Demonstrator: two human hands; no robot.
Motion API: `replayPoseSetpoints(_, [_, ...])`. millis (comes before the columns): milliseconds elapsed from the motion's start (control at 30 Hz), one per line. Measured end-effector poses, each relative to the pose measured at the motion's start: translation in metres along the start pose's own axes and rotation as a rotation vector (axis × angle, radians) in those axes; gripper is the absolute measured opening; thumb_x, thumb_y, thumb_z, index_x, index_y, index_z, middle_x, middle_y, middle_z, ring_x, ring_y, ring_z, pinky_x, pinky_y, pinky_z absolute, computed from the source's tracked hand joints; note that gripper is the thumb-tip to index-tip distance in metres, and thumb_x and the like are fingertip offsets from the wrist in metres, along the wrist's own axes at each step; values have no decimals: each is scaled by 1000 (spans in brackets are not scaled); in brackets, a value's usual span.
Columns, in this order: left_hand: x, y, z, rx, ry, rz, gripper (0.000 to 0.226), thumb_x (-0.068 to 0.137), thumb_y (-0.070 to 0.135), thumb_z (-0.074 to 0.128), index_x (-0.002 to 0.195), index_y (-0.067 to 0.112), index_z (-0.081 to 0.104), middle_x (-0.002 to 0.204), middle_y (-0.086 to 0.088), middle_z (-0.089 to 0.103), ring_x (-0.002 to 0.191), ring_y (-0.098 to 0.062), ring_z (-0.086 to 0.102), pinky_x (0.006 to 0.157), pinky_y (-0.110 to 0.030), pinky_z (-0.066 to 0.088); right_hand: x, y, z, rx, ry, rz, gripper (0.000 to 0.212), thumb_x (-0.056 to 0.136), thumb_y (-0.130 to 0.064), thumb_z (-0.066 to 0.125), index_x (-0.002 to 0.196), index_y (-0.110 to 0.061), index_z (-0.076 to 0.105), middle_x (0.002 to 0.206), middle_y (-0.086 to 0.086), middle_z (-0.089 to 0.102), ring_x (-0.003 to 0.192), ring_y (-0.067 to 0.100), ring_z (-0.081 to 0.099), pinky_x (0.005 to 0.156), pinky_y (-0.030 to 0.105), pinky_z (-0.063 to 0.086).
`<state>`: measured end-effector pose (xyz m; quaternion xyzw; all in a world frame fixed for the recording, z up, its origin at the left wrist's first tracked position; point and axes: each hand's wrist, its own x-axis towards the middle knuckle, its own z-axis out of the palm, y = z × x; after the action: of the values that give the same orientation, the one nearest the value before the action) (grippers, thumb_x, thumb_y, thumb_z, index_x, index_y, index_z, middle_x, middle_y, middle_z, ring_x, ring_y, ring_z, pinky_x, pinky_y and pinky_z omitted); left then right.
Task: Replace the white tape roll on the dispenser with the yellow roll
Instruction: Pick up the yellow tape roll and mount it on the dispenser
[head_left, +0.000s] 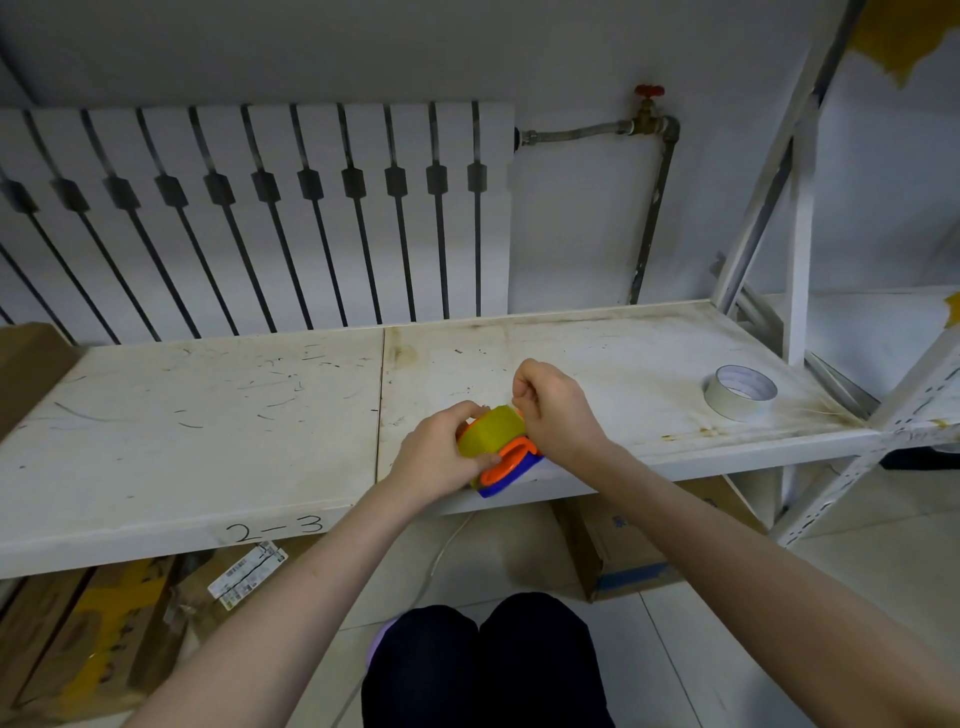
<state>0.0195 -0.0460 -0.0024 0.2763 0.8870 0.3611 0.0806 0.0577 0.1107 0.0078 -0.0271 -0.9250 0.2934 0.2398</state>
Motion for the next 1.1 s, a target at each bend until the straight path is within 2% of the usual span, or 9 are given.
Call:
replayPoseSetpoints(267, [-1,5,-1,123,-25,-23,57,71,38,74,123,27,53,111,-1,66,100,-23,60,84,-39,51,-15,-19,-8,-144,-74,-152,9,86,2,48,85,-5,53,87,13,57,77,27,55,66,37,51])
replayPoseSetpoints(333, [1,8,-2,156,-25,-42,40,74,41,63,108,22,57,90,0,62,93,-25,60,77,-36,46,-12,-43,-14,-80,-39,-309,11,76,6,48,80,-2,54,80,15,56,68,28,52,57,40,47])
replayPoseSetpoints(400, [3,13,-6,166,-57,-38,46,70,48,45,98,14,57,86,-5,58,96,-31,60,73,-35,42,-5,-66,-16,-62,-41,-446,19,66,12,47,76,-3,54,74,14,53,63,27,47,52,38,41])
replayPoseSetpoints(500, [4,15,-10,118,-52,-54,12,67,34,57,72,23,53,70,0,57,77,-30,56,58,-31,40,-1,-76,-19,9,-19,-414,19,72,13,45,78,-3,54,76,12,55,67,25,50,57,41,47])
replayPoseSetpoints(533, [5,12,-9,78,-51,-64,21,70,29,64,64,29,43,62,5,48,68,-25,50,53,-29,33,-1,-74,-21,33,12,-377,17,77,11,45,79,-4,54,78,10,55,69,24,51,59,42,48])
replayPoseSetpoints(633, [6,9,-9,34,-37,-39,22,71,30,70,81,29,51,64,10,44,66,-17,46,58,-29,37,-3,-68,-28,56,37,-312,11,86,3,48,87,-7,53,81,6,56,73,22,52,64,41,50])
replayPoseSetpoints(733, [5,6,-5,23,-50,-41,49,70,32,73,114,24,53,87,3,58,82,-19,52,70,-34,45,-2,-64,-36,121,51,-218,12,88,-5,53,98,-11,50,83,6,57,76,20,55,66,36,51])
replayPoseSetpoints(900, [0,7,4,35,-43,6,79,54,52,81,119,28,43,111,7,55,99,-16,55,76,-34,51,5,-55,-49,246,66,-70,31,84,-9,63,106,-19,43,77,-3,53,68,9,52,62,18,45])
replayPoseSetpoints(1100, [-1,1,5,34,-2,-23,73,57,40,83,115,29,41,108,4,57,94,-17,56,67,-30,51,13,-25,-55,317,129,130,32,84,-4,64,107,-16,45,71,-5,50,65,6,50,63,12,42])
